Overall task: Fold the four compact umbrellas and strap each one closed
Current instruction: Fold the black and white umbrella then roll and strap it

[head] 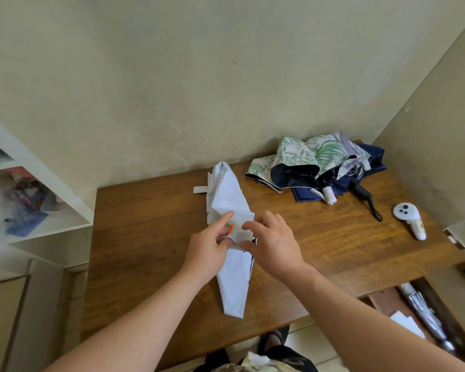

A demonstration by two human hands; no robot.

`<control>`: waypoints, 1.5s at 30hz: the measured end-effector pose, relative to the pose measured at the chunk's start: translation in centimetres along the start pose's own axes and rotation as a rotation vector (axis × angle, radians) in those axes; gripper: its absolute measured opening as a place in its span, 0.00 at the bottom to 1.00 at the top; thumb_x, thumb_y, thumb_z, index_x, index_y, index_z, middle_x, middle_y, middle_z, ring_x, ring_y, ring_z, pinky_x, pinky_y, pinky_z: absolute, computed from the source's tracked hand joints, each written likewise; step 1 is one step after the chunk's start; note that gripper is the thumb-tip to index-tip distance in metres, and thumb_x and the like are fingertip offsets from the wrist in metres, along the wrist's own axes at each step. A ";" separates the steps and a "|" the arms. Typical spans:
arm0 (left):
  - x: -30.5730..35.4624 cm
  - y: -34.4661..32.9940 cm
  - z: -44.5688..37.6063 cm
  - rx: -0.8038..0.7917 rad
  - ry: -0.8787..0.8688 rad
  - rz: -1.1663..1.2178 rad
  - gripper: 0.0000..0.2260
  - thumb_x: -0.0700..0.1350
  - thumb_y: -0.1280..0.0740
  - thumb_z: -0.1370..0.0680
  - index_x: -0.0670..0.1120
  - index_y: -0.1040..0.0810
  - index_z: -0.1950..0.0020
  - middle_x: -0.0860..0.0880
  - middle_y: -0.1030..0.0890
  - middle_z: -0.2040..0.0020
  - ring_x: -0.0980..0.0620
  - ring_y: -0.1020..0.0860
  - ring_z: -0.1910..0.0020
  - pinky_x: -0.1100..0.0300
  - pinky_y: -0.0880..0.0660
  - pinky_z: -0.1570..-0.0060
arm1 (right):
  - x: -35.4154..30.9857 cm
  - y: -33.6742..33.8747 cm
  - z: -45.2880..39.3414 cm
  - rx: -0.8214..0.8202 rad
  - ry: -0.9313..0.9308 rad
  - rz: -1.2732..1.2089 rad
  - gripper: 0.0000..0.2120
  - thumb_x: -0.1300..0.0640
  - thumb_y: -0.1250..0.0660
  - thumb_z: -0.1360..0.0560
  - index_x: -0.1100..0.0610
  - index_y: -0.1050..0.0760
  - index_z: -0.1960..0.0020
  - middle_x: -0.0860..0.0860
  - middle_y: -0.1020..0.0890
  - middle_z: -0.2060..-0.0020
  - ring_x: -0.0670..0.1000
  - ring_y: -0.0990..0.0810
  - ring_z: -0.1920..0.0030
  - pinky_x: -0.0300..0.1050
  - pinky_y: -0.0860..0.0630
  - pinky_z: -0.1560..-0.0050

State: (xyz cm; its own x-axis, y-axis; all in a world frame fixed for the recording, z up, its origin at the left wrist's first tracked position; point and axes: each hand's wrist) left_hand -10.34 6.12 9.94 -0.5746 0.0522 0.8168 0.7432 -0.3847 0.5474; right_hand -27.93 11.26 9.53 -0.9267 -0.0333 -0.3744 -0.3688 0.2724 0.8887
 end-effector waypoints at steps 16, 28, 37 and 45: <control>0.9 -0.2 0.3 0.018 0.053 0.197 0.20 0.50 0.24 0.21 0.63 0.25 0.33 0.60 0.17 0.47 0.58 0.18 0.48 0.68 0.22 0.52 | -0.1 -0.4 0.3 -0.107 -0.057 0.076 0.13 0.50 0.21 0.27 0.51 0.22 0.50 0.47 0.22 0.61 0.52 0.27 0.61 0.49 0.25 0.65; 1.0 -0.4 -0.9 0.034 0.259 0.461 0.10 0.43 0.31 0.16 0.59 0.23 0.42 0.54 0.21 0.39 0.53 0.22 0.42 0.57 0.19 0.42 | 0.9 0.3 0.3 -0.012 -0.055 0.094 0.11 0.64 0.20 0.31 0.52 0.14 0.53 0.48 0.20 0.58 0.54 0.24 0.60 0.50 0.23 0.68; 0.6 -0.2 -0.8 -0.063 0.121 0.267 0.18 0.42 0.23 0.22 0.61 0.22 0.39 0.51 0.19 0.50 0.51 0.19 0.49 0.59 0.17 0.46 | 0.8 0.2 -0.1 0.056 -0.094 0.023 0.03 0.58 0.25 0.23 0.54 0.15 0.50 0.49 0.21 0.56 0.56 0.23 0.56 0.53 0.22 0.62; 0.7 0.1 -1.4 0.018 0.092 0.232 0.09 0.42 0.27 0.18 0.58 0.16 0.44 0.56 0.18 0.49 0.55 0.20 0.48 0.69 0.24 0.52 | 1.1 -0.4 -0.1 0.077 -0.139 0.066 0.03 0.58 0.24 0.25 0.54 0.16 0.52 0.49 0.21 0.57 0.56 0.25 0.59 0.51 0.24 0.67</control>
State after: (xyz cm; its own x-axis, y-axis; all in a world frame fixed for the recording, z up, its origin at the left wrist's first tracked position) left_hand -11.20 4.83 10.31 -0.4162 -0.1203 0.9013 0.8643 -0.3600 0.3511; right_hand -28.80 10.99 8.81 -0.9279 0.1185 -0.3534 -0.2959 0.3424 0.8918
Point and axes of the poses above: each hand's wrist, its own z-axis away from the middle knuckle, its own y-axis out of the back of the hand, x = y × z
